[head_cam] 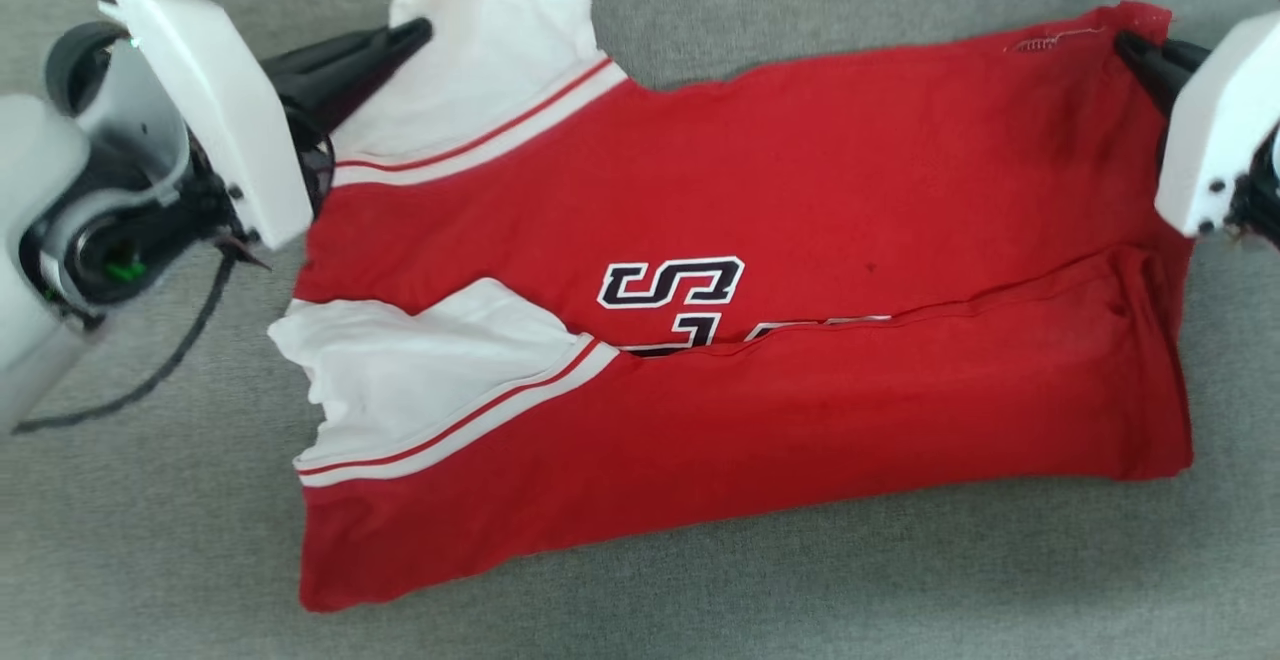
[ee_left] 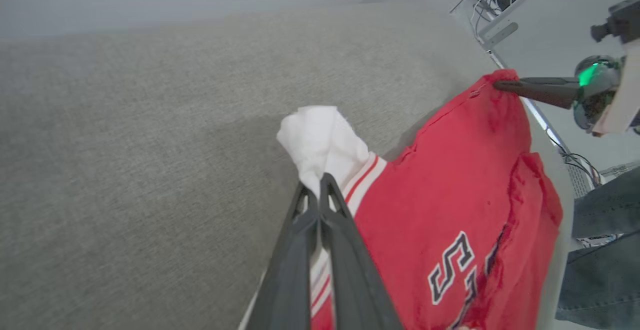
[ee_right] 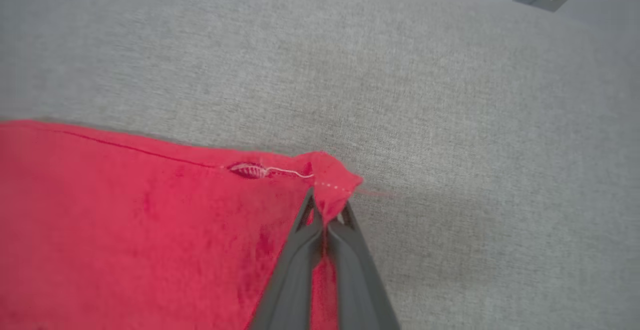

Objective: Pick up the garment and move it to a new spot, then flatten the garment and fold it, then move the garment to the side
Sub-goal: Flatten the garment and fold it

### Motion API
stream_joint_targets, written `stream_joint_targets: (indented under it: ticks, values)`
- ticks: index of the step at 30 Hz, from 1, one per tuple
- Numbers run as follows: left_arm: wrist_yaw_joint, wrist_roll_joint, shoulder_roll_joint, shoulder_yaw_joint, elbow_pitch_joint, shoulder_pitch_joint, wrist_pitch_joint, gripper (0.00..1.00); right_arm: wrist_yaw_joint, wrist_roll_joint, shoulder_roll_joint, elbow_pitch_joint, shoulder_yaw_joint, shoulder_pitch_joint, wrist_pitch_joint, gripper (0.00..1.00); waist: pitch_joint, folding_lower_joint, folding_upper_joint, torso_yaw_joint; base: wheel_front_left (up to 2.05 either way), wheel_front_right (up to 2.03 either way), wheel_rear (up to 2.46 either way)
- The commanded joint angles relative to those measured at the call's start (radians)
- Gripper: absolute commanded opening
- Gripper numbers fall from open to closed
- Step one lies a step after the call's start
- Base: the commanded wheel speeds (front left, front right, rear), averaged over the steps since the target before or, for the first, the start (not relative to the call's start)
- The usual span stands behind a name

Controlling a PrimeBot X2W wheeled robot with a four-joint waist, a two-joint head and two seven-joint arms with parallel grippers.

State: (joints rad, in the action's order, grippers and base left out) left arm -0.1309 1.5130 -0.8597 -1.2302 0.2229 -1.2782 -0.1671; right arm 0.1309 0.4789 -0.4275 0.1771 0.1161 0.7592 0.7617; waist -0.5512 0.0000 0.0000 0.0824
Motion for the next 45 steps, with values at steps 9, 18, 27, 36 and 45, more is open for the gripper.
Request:
stream_joint_targets:
  ticks: [9,18,27,36,45]
  values:
    - [0.001,-0.005,-0.138,-0.017,-0.231,0.161,0.181,0.0,0.0,0.055,-0.072,-0.167,-0.007,-0.22,-0.026,0.0,0.117,0.0,0.0,-0.034,0.0,0.0,0.0]
    - [0.001,-0.006,-0.257,-0.04,-0.385,0.433,0.388,0.0,0.0,0.082,-0.077,-0.32,-0.123,-0.517,-0.024,0.0,0.189,0.0,0.0,-0.067,0.0,0.0,0.0]
    - [0.001,0.001,-0.183,-0.042,-0.35,0.628,0.432,0.0,0.0,0.073,-0.018,-0.344,-0.203,-0.676,-0.045,0.0,0.187,0.0,0.0,-0.086,0.0,0.0,0.0]
    - [0.001,-0.039,-0.055,-0.045,-0.163,0.635,0.433,0.22,0.0,0.058,0.017,-0.204,-0.156,-0.617,-0.107,0.55,0.186,0.0,0.0,-0.089,0.0,0.0,0.0]
    - [0.001,-0.122,0.023,0.152,-0.124,0.755,0.433,1.0,0.0,0.108,-0.022,-0.217,-0.263,-0.682,-0.093,1.0,0.242,0.0,0.0,-0.139,0.0,0.0,0.0]
